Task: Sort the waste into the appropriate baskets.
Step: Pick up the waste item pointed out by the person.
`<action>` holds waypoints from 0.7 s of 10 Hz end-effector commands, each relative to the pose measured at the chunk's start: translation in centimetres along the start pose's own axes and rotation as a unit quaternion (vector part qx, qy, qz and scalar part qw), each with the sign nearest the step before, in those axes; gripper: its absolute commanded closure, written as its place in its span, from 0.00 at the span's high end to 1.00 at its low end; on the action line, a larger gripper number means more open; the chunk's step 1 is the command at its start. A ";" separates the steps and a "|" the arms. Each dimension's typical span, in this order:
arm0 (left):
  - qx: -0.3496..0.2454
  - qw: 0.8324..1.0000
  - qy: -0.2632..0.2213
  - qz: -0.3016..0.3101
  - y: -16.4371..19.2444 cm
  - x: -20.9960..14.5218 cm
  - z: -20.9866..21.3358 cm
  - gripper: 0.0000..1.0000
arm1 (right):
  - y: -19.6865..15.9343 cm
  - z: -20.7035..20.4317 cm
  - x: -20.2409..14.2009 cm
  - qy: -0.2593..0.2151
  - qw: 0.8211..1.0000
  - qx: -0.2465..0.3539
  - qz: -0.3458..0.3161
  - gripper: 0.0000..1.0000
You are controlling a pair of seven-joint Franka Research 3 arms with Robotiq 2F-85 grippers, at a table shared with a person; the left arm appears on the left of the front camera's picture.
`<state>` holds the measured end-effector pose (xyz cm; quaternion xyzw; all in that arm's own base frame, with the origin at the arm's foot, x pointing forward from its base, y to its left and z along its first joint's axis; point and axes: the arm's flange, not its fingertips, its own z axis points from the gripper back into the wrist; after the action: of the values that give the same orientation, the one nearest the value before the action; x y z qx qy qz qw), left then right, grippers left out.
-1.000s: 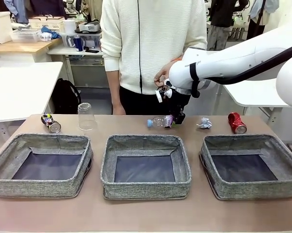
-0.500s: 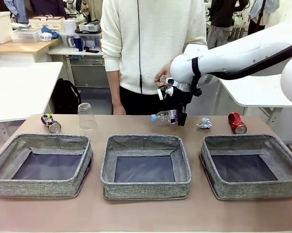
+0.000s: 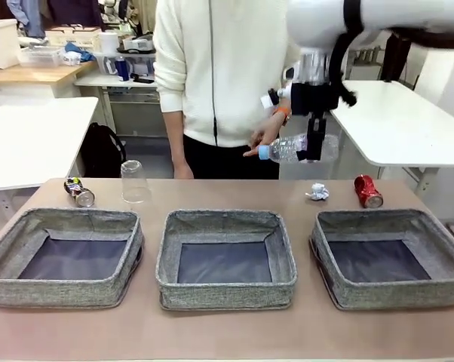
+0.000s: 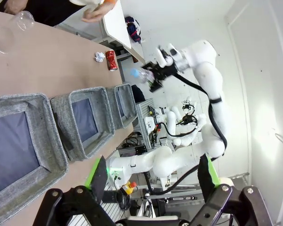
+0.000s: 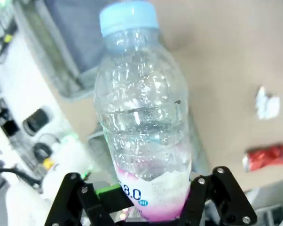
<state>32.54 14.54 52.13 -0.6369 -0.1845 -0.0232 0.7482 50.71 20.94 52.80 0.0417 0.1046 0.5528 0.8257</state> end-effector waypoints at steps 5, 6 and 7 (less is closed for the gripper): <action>-0.011 1.000 -0.003 -0.010 -0.2 0.1 0.0 1.00 | 5.8 1.2 -1.2 -0.048 0.991 -0.029 -0.123 0.00; -0.011 1.000 -0.003 -0.010 -0.2 0.1 0.0 1.00 | 8.8 0.3 0.1 -0.085 0.977 -0.071 -0.181 0.00; -0.011 1.000 -0.003 -0.010 -0.2 0.1 0.0 1.00 | 8.6 0.5 3.0 -0.072 0.973 -0.081 -0.203 0.00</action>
<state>32.53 14.55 52.10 -0.6371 -0.1844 -0.0231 0.7480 43.68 24.27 54.25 0.0122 0.0162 0.4009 0.9159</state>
